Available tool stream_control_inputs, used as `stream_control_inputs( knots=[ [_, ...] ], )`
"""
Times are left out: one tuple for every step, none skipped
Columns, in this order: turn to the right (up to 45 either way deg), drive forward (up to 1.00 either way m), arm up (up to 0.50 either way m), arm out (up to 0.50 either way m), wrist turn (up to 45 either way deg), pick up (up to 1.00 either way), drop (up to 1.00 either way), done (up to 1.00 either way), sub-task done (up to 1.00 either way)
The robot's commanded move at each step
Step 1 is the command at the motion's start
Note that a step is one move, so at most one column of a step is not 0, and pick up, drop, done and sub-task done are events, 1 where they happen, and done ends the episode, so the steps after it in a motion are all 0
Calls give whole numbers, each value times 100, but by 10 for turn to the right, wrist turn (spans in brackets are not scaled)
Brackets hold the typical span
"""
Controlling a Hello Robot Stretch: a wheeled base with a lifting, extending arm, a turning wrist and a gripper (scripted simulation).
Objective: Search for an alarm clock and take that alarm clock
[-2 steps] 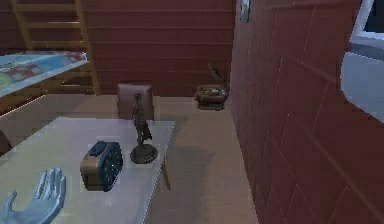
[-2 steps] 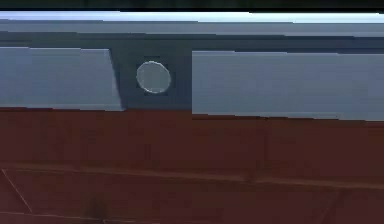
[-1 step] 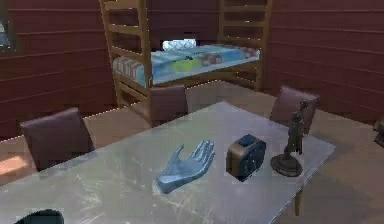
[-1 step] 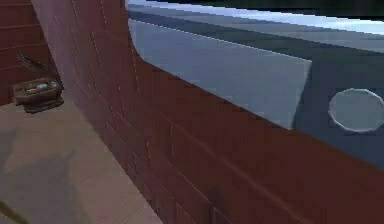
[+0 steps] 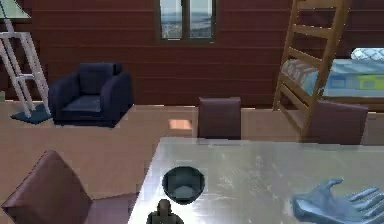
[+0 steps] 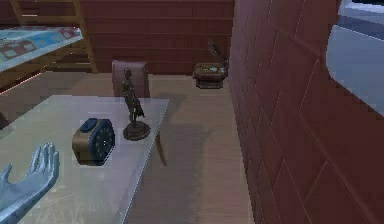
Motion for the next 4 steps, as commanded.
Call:
stream_control_inputs(
  knots=[
    [-240,0,0,0,0,0,0,0,0],
    [0,0,50,0,0,0,0,0,0],
    [0,0,30,0,0,0,0,0,0],
    [0,0,0,50,0,0,0,0,0]
  ],
)
